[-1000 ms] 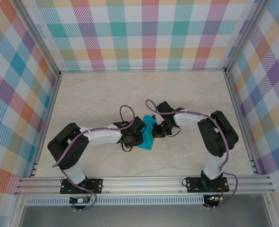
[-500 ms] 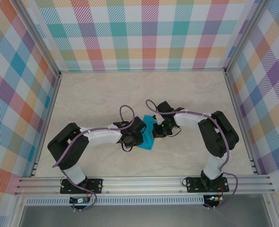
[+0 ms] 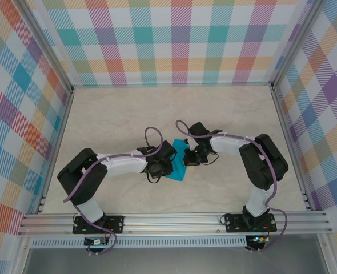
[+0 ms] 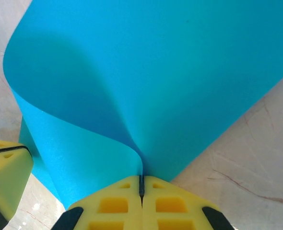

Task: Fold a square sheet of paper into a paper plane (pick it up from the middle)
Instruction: Fold the triangle a second time at the center of the table.

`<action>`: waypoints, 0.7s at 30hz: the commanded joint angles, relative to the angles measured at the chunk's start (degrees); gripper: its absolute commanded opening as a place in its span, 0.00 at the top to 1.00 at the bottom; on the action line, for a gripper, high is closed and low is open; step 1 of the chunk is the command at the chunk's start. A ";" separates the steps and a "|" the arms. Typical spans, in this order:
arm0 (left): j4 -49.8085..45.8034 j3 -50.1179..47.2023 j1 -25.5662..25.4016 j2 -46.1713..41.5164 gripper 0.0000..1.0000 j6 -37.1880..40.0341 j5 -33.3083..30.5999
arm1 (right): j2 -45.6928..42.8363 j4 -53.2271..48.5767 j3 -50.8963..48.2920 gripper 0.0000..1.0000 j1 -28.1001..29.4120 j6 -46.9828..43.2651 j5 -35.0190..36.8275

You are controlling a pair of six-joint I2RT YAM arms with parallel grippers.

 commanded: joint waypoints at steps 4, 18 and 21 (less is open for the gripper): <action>-1.10 0.69 0.06 0.15 0.88 1.06 0.61 | 1.37 -0.74 1.43 0.96 0.32 -1.34 0.08; 6.29 -2.31 1.36 -6.37 0.91 0.13 3.33 | 2.47 -0.55 0.35 0.96 0.36 -1.14 0.77; 17.82 -7.40 4.09 -9.19 0.96 -3.36 8.87 | 2.47 -0.56 0.26 0.96 0.36 -1.15 1.00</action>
